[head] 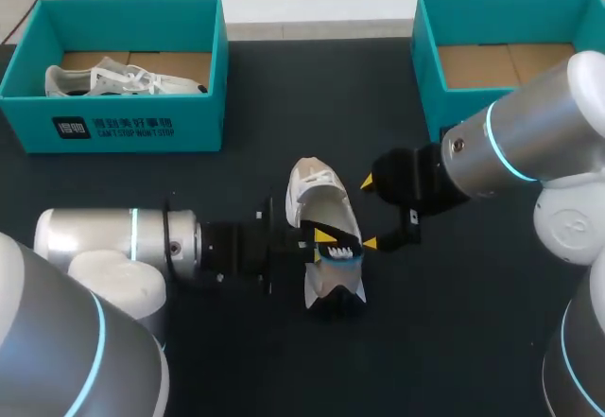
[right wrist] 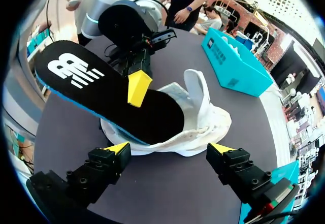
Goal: Take the shoe out of the shoebox, open the shoe tongue, remove and reinsert the insole, then place the shoe into the shoebox
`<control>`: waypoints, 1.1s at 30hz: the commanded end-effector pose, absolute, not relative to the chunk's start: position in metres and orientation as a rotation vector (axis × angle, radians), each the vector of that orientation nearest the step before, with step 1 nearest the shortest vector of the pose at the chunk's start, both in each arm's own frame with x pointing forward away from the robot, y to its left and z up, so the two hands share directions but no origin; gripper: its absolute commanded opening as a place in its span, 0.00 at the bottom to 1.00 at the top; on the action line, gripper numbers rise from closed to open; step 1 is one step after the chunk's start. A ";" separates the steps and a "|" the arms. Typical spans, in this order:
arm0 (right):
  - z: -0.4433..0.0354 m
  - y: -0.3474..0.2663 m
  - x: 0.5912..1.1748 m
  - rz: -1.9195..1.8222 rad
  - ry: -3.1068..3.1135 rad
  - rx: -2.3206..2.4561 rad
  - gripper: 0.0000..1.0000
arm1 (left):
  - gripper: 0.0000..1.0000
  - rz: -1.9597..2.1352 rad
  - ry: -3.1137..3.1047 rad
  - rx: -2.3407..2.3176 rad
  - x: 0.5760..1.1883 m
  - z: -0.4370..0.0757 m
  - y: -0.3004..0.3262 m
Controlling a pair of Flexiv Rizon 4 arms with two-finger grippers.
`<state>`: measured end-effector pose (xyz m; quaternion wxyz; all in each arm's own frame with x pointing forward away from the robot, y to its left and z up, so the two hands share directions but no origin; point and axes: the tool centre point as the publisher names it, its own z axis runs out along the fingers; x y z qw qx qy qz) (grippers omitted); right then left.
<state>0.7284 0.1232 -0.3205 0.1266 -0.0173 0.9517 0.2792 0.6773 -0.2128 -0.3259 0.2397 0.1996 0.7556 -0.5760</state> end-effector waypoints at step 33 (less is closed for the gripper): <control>-0.321 0.123 0.727 0.814 2.768 -0.050 1.00 | 0.35 -1.524 1.950 0.602 0.687 -0.338 -0.208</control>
